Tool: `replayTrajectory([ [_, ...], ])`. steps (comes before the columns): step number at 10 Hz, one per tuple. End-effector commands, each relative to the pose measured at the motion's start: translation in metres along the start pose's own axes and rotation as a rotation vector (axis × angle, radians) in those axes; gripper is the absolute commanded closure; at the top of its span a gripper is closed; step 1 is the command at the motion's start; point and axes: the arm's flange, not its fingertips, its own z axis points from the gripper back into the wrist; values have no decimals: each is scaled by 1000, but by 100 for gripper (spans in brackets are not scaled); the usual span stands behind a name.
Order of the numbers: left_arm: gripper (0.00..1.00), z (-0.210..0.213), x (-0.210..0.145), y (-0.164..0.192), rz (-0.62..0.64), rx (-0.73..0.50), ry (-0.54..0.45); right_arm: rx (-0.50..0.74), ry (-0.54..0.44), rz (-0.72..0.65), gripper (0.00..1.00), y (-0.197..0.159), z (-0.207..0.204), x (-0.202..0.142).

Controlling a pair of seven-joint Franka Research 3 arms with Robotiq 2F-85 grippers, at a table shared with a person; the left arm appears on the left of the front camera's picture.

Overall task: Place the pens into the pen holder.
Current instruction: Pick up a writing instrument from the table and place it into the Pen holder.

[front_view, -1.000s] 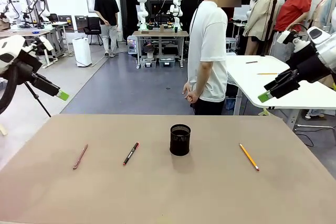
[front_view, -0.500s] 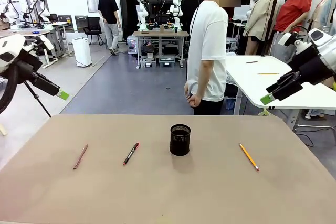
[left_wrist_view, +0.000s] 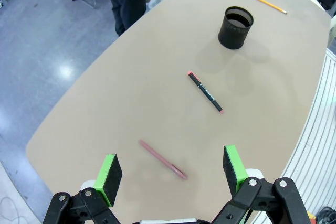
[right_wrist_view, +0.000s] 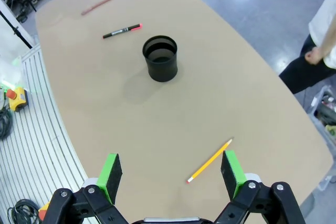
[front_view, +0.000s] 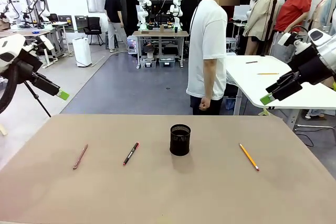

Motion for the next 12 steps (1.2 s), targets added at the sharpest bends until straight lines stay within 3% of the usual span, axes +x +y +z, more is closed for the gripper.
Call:
replayTrajectory([
  [1, 0, 2, -1, -1, 1, -12, -15, 6, -11, 4, 0, -1, 0, 0],
  [4, 0, 2, -1, -1, 1, -12, -15, 6, -11, 4, 0, -1, 0, 0],
  [8, 0, -3, 4, 3, 28, -11, 73, 6, -11, 4, 0, -1, 0, 0],
  [9, 0, -9, 6, 10, 155, 100, 147, 6, -11, 4, 0, -1, 0, 0],
  [11, 0, -31, 14, 17, 309, 180, 265, 6, -11, 4, 0, -1, 0, 0],
  [12, 0, -47, 21, 23, 405, 288, 343, 6, -11, 4, 0, -1, 0, 0],
])
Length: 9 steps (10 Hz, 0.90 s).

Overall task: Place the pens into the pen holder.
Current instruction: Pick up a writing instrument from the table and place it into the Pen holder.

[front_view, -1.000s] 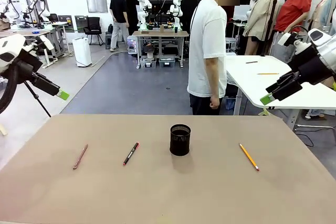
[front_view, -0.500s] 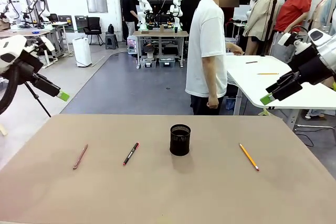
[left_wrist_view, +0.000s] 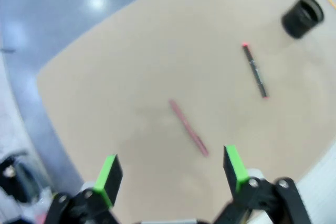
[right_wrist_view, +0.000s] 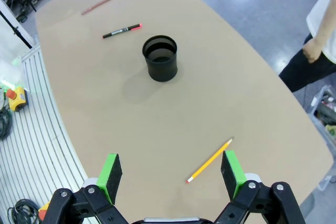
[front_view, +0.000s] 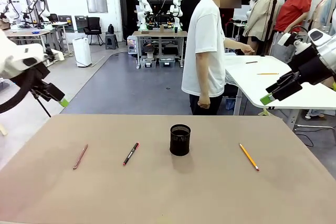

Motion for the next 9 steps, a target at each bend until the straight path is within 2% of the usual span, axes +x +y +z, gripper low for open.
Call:
replayTrajectory([
  [1, 0, -13, 30, -9, 195, 145, 139, 7, -12, 5, 0, -1, 0, 1],
  [3, 0, -36, 38, -6, 273, 110, 227, 7, -12, 5, 0, -1, 0, 1],
  [5, 0, -64, 39, -10, 312, 128, 294, 7, -12, 5, 0, -1, 0, 1],
  [9, 0, -126, 15, -25, 312, 121, 408, 7, -12, 5, 0, -1, 0, 1],
])
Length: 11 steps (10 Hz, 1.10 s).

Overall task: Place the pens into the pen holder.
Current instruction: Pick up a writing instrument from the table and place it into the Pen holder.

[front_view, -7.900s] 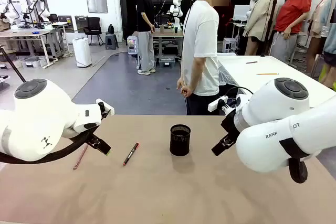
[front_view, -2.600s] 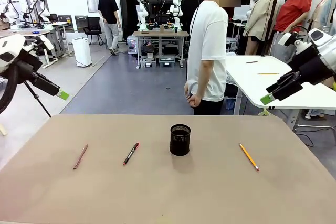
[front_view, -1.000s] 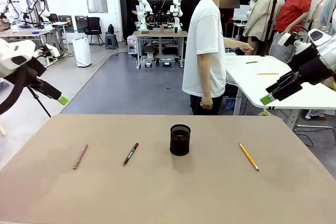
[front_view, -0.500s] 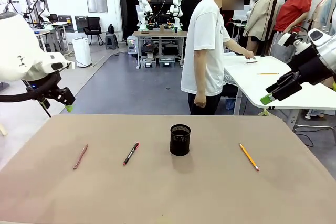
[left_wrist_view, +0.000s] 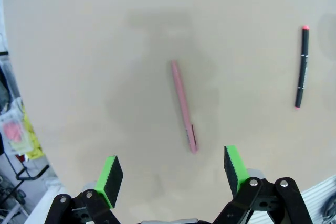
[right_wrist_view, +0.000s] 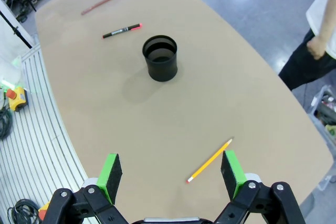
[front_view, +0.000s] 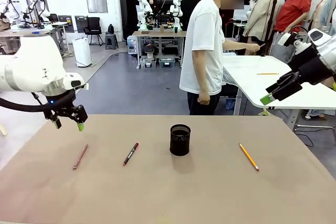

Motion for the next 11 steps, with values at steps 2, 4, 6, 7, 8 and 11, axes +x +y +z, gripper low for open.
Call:
replayTrajectory([
  [2, 0, -30, -9, -14, -9, 32, 43, 7, -12, 5, 0, -1, 0, 1],
  [4, 0, -34, -12, -15, -72, -30, 49, 7, -12, 5, 0, -1, 0, 1],
  [6, 0, -35, -7, -13, -22, -6, 57, 7, -12, 5, 0, -1, 0, 1],
  [7, 0, -35, -7, -13, -22, -6, 57, 7, -12, 5, 0, -1, 0, 1],
  [8, 0, -35, -7, -13, -22, -6, 57, 7, -12, 5, 0, -1, 0, 1],
  [11, 0, -61, 14, -14, 26, 34, 97, 7, -12, 5, 0, -1, 0, 1],
])
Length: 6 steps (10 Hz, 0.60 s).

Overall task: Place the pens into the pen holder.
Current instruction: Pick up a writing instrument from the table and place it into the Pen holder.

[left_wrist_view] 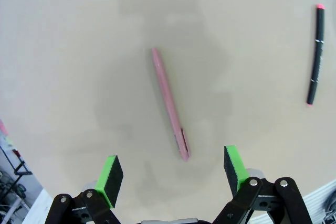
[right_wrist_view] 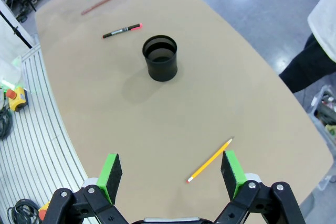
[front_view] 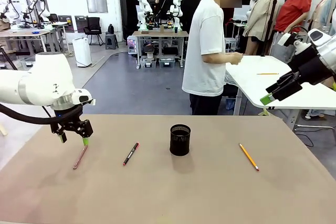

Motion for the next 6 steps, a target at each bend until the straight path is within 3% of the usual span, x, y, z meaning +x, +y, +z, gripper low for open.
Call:
replayTrajectory([
  [1, 0, -15, 25, 4, 43, 30, 13, 7, -12, 5, 0, -1, 0, 1],
  [6, 0, -43, 46, 13, 79, 56, 16, 7, -12, 5, 0, -1, 0, 1],
])
